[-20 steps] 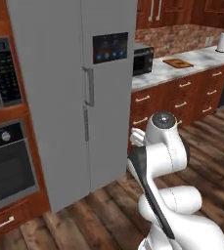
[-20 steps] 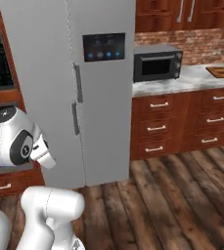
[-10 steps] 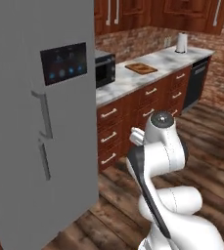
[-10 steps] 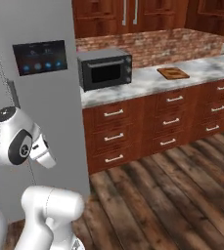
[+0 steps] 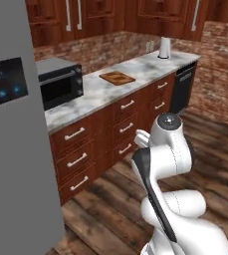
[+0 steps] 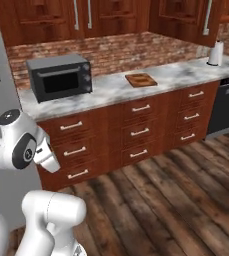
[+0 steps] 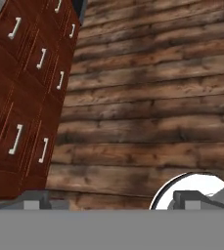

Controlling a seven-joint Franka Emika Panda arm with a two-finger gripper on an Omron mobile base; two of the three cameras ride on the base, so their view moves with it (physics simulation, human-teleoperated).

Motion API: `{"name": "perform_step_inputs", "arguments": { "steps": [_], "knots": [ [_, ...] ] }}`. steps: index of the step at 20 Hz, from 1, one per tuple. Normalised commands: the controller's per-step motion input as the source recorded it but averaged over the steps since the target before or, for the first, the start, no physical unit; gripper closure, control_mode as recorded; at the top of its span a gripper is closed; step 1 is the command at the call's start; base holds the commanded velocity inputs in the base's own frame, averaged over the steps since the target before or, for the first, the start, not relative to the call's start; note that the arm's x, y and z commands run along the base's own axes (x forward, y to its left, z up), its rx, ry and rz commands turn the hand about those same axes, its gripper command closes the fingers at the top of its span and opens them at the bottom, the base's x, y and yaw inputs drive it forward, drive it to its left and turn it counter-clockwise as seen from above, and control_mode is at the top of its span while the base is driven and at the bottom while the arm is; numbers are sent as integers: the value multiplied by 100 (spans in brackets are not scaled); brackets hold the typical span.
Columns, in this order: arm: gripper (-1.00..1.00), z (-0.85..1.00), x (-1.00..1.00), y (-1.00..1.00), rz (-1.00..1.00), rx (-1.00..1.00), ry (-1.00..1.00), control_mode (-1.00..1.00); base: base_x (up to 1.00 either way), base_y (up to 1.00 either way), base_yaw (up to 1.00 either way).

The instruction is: Move the cutting board and knife to the sink. Then move spray from the cabinet to the counter.

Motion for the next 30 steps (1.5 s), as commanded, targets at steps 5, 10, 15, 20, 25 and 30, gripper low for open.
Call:
{"name": "perform_step_inputs", "arguments": {
  "steps": [5,10,15,20,25,30],
  "knots": [
    [-100,0,0,0,0,0,0,100,100,-52,0],
    [-100,0,0,0,0,0,0,100,100,-25,3],
    [-100,0,0,0,0,0,0,100,84,-70,36],
    [-100,0,0,0,0,0,0,100,54,-81,42],
    [-100,0,0,0,0,0,0,100,9,-96,39],
    [-100,0,0,0,0,0,0,100,-24,-97,31]
  ]
}}
